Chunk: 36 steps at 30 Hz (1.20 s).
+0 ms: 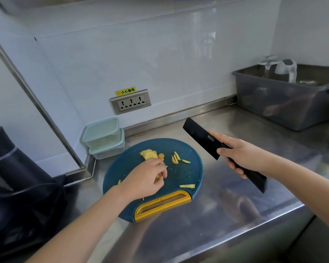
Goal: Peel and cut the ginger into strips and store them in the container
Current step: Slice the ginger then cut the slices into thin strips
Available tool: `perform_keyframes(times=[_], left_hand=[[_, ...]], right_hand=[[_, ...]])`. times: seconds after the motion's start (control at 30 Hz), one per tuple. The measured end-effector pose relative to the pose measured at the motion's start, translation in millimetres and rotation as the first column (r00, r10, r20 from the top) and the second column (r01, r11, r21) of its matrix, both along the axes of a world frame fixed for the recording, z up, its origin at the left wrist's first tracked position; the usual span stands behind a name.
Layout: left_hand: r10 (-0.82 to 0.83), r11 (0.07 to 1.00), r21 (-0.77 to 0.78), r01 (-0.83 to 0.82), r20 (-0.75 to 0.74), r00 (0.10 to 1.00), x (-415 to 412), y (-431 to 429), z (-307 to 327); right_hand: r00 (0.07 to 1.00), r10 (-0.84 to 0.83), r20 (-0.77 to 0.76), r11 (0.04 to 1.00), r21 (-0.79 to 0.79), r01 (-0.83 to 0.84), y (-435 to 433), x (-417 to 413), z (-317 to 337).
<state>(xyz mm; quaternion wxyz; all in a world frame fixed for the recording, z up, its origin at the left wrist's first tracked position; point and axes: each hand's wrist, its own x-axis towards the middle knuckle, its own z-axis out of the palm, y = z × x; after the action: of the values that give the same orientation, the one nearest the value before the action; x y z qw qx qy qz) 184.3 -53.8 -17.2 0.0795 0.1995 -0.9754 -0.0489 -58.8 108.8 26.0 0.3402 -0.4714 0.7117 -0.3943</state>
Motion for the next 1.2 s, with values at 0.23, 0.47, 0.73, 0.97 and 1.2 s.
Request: perform_keyframes(times=[0.23, 0.47, 0.73, 0.97, 1.2], left_hand=[[0.21, 0.957, 0.189, -0.222, 0.08, 0.974, -68.2, 0.7, -2.6], [0.031, 0.971, 0.234, -0.043, 0.055, 0.998, -65.5, 11.6, -9.9], [-0.095, 0.994, 0.05, 0.096, -0.016, 0.995, -34.3, 21.2, -6.5], [0.175, 0.984, 0.036, -0.176, 0.032, 0.984, -9.1, 6.5, 1.4], [0.289, 0.944, 0.191, -0.269, -0.086, 0.954, -1.9, -21.9, 19.7]], right_hand=[[1.0, 0.0, -0.008, 1.0, 0.0, 0.0, -5.4, 0.1, -3.0], [1.0, -0.023, -0.012, 1.0, -0.005, 0.023, -2.8, -9.2, -5.1], [1.0, -0.001, -0.001, 1.0, -0.016, 0.001, -2.1, 1.2, -3.1], [1.0, 0.029, 0.007, 0.999, -0.018, -0.029, -7.5, 8.7, -3.3], [0.986, 0.101, -0.135, 0.994, 0.05, -0.095, -35.7, 24.6, -16.6]])
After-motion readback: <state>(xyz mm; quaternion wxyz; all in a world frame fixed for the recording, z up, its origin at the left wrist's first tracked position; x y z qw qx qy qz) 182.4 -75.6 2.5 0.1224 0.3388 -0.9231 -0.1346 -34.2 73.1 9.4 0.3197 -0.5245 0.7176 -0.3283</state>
